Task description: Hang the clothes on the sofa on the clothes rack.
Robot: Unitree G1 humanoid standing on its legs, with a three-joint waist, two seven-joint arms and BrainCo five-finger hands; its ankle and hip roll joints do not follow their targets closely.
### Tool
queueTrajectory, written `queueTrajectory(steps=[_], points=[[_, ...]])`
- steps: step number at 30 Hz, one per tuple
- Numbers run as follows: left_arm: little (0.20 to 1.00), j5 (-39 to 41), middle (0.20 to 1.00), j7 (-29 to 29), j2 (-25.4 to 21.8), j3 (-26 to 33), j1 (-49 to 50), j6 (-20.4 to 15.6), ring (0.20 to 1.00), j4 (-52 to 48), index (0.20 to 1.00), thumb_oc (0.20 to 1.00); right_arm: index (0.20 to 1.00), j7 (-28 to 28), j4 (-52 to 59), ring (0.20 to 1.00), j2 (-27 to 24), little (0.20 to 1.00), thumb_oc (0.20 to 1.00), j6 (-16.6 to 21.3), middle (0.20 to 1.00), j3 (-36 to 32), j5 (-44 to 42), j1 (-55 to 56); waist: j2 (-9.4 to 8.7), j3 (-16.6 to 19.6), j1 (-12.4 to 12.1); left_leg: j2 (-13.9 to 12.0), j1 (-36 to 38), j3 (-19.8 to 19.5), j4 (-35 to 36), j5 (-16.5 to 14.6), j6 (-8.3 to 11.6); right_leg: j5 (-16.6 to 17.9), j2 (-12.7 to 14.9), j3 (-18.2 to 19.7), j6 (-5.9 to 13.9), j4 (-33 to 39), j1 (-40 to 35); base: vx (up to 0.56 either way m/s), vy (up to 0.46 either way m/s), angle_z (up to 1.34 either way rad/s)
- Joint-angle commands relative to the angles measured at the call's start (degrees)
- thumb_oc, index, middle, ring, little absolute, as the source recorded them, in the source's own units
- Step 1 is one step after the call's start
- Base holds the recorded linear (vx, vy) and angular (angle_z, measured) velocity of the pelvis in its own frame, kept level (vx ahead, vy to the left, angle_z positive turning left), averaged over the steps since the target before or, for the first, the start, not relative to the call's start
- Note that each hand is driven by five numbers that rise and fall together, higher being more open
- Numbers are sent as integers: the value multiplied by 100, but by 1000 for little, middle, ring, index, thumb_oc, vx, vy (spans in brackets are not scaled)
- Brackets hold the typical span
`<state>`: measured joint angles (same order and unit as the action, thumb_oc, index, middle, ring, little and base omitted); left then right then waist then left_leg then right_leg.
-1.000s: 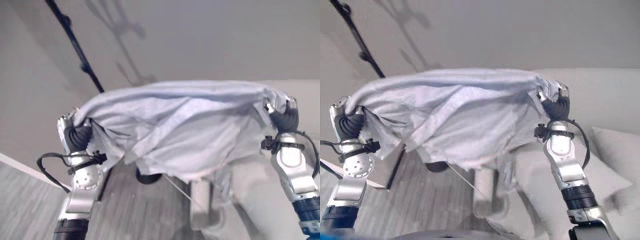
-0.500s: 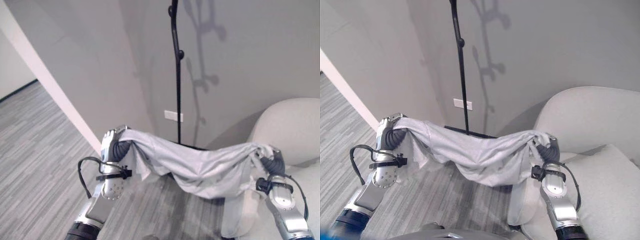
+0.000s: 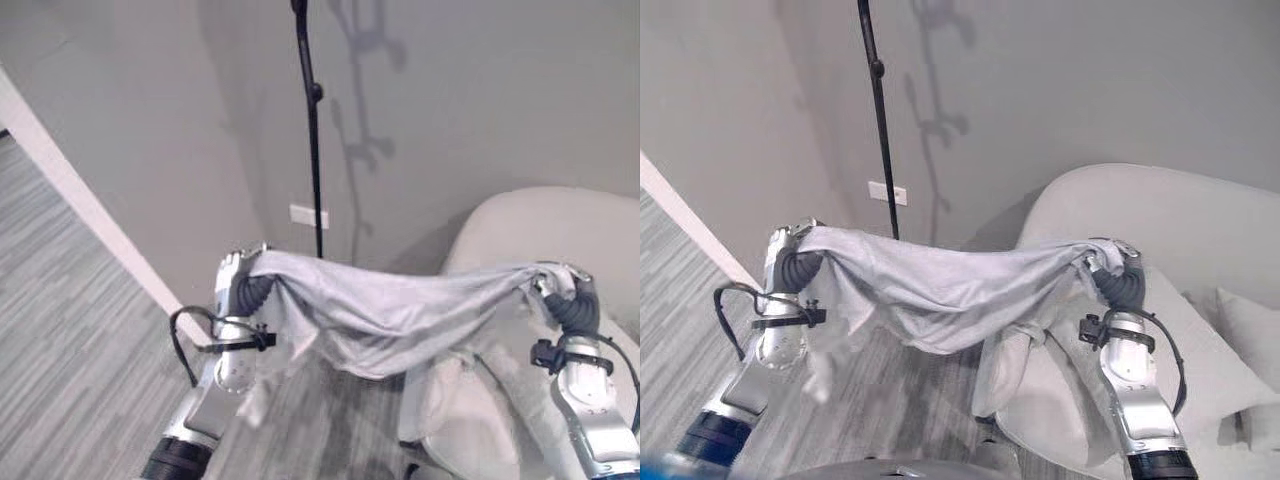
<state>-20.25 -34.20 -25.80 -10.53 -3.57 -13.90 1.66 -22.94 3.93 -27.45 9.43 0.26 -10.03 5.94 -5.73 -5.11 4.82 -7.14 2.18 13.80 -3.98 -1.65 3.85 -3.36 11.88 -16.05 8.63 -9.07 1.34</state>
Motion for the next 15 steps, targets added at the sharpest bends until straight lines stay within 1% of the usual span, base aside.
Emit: queueTrajectory(steps=[1, 3, 5, 6, 7, 8, 9, 10, 11, 12, 13, 14, 15], points=[[200, 269, 200, 25, -59, 81, -28, -350, 200, -208, 200, 200, 200, 17, 41, 200, -101, 200, 200, 393, 200, 37, -80, -515, -173, 371, -129, 415, 50, 340, -615, -684, -156, 242, -664, -403, -554, 773, -218, 82, -37, -16], [200, 325, 200, 68, -40, 81, 20, -361, 200, -209, 200, 200, 200, 45, 34, 200, -140, 200, 200, 385, 200, 71, -33, -557, -184, 383, -184, 307, -65, 399, -979, -609, -40, 263, -734, -365, -580, 1005, -376, 66, -47, -10], [200, 331, 200, 75, -70, 97, 27, -374, 200, -199, 200, 200, 200, 111, 98, 200, -165, 200, 200, 415, 200, 160, -33, -628, -197, 348, -229, 141, -250, 402, -1494, -402, 113, 266, -801, -321, -644, 1099, -481, 52, -39, -14], [200, 331, 200, 75, -72, 99, 26, -374, 200, -199, 200, 200, 200, 111, 96, 200, -164, 200, 200, 415, 200, 162, -33, -632, -194, 345, -228, 129, -261, 399, -1520, -411, 120, 268, -810, -320, -650, 1104, -483, 76, -35, -11], [200, 283, 200, 17, -115, 157, 18, -361, 200, -218, 200, 200, 200, 174, 146, 200, -225, 200, 200, 433, 200, 254, 37, -698, -199, 317, -275, 6, -414, 332, -1987, -226, 207, 231, -858, -272, -714, 1133, -576, 79, -22, -3], [200, 223, 200, -93, -124, 180, -8, -350, 200, -204, 200, 200, 200, 211, 205, 200, -281, 200, 200, 466, 200, 327, 78, -784, -191, 274, -323, -83, -589, 214, -2273, -11, 279, 189, -888, -218, -753, 1149, -638, 95, -14, -6], [200, 205, 200, -114, -121, 189, -20, -346, 200, -213, 200, 200, 200, 217, 228, 200, -296, 200, 200, 476, 200, 336, 95, -795, -188, 265, -327, -165, -641, 196, -2300, 65, 288, 177, -881, -223, -756, 1148, -662, 77, 27, -31], [200, 150, 200, -138, -132, 233, -4, -369, 200, -278, 200, 200, 200, 241, 303, 200, -364, 200, 200, 510, 200, 344, 159, -834, -190, 263, -325, -298, -687, 220, -2202, 105, 257, 168, -833, -256, -736, 1168, -704, 79, 68, -31], [200, 124, 200, -171, -145, 259, 12, -369, 200, -317, 200, 200, 200, 246, 361, 200, -408, 200, 200, 544, 200, 352, 221, -861, -200, 270, -328, -372, -680, 257, -2009, 40, 207, 159, -779, -270, -701, 1150, -705, 140, 173, -16], [200, 90, 200, -219, -174, 304, 39, -360, 200, -356, 200, 200, 200, 283, 485, 200, -497, 200, 200, 594, 200, 357, 359, -908, -205, 306, -347, -432, -587, 243, -1354, -22, 137, 128, -668, -239, -625, 1093, -660, 112, 150, 2], [200, 89, 200, -220, -172, 304, 42, -360, 200, -356, 200, 200, 200, 282, 488, 200, -499, 200, 200, 593, 200, 358, 360, -905, -213, 309, -349, -411, -558, 256, -1299, 3, 132, 123, -652, -234, -620, 1084, -657, 116, 161, -6], [200, 70, 200, -242, -173, 317, 43, -351, 200, -364, 200, 200, 200, 296, 532, 200, -512, 200, 200, 607, 200, 359, 394, -913, -200, 323, -355, -429, -501, 229, -965, 32, 130, 99, -623, -219, -597, 1063, -650, 85, 130, -7], [200, 35, 200, -271, -164, 323, 55, -348, 200, -380, 200, 200, 200, 329, 581, 200, -546, 200, 200, 655, 200, 369, 417, -930, -144, 345, -357, -499, -439, 135, -476, 213, 185, 45, -601, -184, -563, 1022, -638, 128, 205, 13]])
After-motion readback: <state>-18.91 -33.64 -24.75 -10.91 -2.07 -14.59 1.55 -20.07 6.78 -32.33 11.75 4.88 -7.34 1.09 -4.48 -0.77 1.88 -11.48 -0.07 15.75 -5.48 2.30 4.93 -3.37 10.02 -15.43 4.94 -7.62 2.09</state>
